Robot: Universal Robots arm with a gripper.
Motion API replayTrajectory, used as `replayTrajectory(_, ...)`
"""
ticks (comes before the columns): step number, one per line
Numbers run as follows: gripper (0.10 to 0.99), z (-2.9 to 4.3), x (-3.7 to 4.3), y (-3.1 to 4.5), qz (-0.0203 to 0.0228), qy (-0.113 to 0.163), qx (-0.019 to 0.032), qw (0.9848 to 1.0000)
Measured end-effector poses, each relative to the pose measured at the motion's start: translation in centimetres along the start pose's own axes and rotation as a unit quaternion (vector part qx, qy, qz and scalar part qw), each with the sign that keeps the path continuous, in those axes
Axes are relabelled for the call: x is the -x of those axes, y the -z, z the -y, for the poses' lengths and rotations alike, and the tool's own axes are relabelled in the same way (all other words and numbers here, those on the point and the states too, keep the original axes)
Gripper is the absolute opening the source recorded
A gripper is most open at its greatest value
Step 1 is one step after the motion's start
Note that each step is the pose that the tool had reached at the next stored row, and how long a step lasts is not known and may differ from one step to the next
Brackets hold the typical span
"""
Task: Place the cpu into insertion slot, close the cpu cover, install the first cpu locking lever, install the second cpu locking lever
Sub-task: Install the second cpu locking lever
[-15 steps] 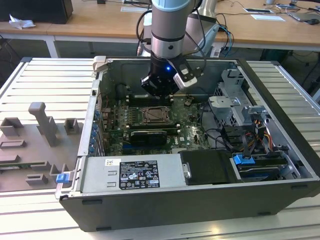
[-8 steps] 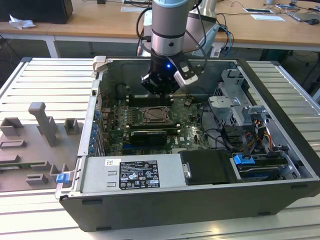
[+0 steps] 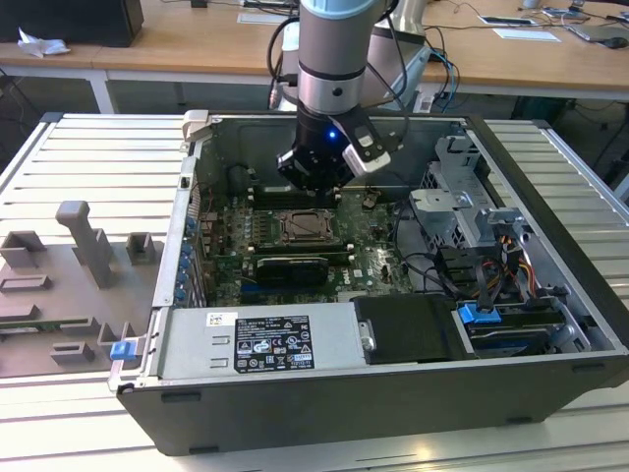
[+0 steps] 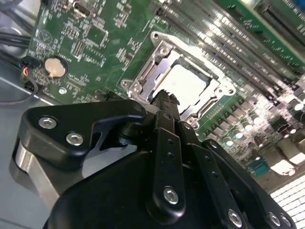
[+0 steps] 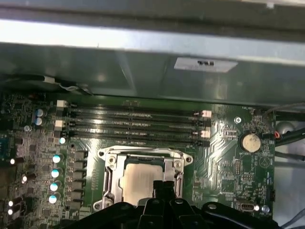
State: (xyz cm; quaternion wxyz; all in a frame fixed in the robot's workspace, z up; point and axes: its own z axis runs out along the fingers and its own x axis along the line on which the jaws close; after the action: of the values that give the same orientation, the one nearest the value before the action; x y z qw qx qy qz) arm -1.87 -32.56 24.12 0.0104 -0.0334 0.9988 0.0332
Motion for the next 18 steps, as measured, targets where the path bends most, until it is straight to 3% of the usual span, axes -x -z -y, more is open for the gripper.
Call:
replayTrajectory(6, 0.106, 1.25, -0.08, 0.04, 0.0, 0.0, 0.0001, 1.0)
replayTrajectory(11, 0.106, 1.78, -0.12, 0.07, -0.0008, 0.0, 0.0002, 1.0)
replayTrajectory(13, 0.106, 2.12, -0.14, 0.07, -0.0034, 0.0, 0.0027, 1.0)
replayTrajectory(16, 0.106, 3.14, -0.21, 0.12, -0.0032, 0.0, 0.0099, 0.9999)
replayTrajectory(18, 0.106, 3.51, -0.23, 0.13, -0.0031, 0.0, 0.0112, 0.9999)
